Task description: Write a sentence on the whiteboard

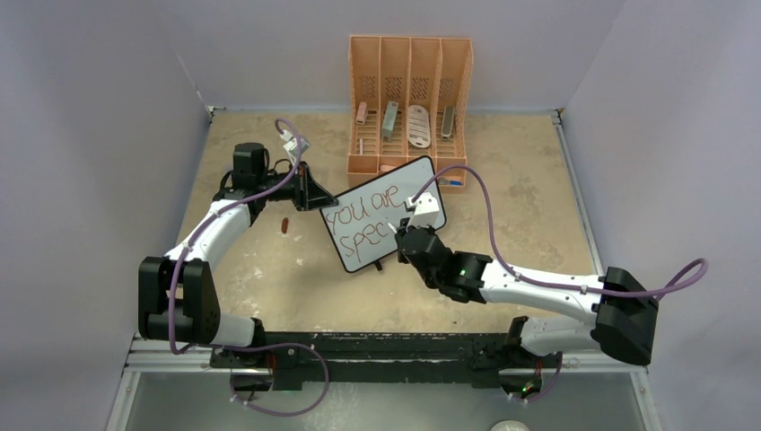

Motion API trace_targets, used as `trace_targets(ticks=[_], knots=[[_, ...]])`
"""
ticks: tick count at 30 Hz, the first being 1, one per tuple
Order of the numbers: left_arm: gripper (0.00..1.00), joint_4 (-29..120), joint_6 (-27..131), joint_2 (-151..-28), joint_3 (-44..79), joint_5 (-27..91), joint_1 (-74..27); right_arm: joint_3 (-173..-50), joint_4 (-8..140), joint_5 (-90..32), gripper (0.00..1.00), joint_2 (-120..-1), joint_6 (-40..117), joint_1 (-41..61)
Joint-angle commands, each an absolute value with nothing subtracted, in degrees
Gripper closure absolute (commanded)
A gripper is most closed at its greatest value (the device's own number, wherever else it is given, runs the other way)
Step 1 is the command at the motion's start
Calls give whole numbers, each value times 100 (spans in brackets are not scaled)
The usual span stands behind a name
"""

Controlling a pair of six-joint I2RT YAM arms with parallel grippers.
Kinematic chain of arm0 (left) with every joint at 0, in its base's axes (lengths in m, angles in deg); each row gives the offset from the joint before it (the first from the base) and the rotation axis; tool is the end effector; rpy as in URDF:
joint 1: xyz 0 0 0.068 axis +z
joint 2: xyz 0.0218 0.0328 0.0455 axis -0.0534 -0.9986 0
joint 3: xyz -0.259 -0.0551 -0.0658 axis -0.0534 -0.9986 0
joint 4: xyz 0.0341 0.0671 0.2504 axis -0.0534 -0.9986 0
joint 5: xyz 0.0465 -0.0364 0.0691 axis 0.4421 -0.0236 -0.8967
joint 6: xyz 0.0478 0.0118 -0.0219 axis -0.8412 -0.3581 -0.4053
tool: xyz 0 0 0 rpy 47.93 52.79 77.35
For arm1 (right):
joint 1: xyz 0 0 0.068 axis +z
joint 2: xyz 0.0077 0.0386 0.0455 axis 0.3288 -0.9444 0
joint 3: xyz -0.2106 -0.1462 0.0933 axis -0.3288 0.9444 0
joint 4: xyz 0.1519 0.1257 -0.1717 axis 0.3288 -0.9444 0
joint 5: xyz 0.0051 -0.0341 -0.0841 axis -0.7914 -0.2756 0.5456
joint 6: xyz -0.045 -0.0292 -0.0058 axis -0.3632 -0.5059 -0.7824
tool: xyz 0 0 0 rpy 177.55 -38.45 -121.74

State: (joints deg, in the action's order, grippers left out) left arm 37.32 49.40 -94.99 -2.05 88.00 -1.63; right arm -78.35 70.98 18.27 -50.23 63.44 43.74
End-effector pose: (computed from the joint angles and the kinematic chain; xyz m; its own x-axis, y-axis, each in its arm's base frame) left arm 0.2925 -0.0561 0.2638 -0.6623 -0.0118 -0.7491 0.6920 0.3738 -0.6176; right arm 0.1432 0.2305 0.2574 -0.3803 0.1452 -0.9134 -0.2667 0.9284 0.2587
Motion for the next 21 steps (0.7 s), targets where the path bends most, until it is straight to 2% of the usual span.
trace_targets(ticks=[1,21], knots=[[100,3671,4821,-9437,-20,8814,-213,-7873,7123,1920,100,-4962,6444,4347],[100,3663,4815,-9442,-27,8817,-213,-7885,6967,1920,100,-5137,6537,4346]])
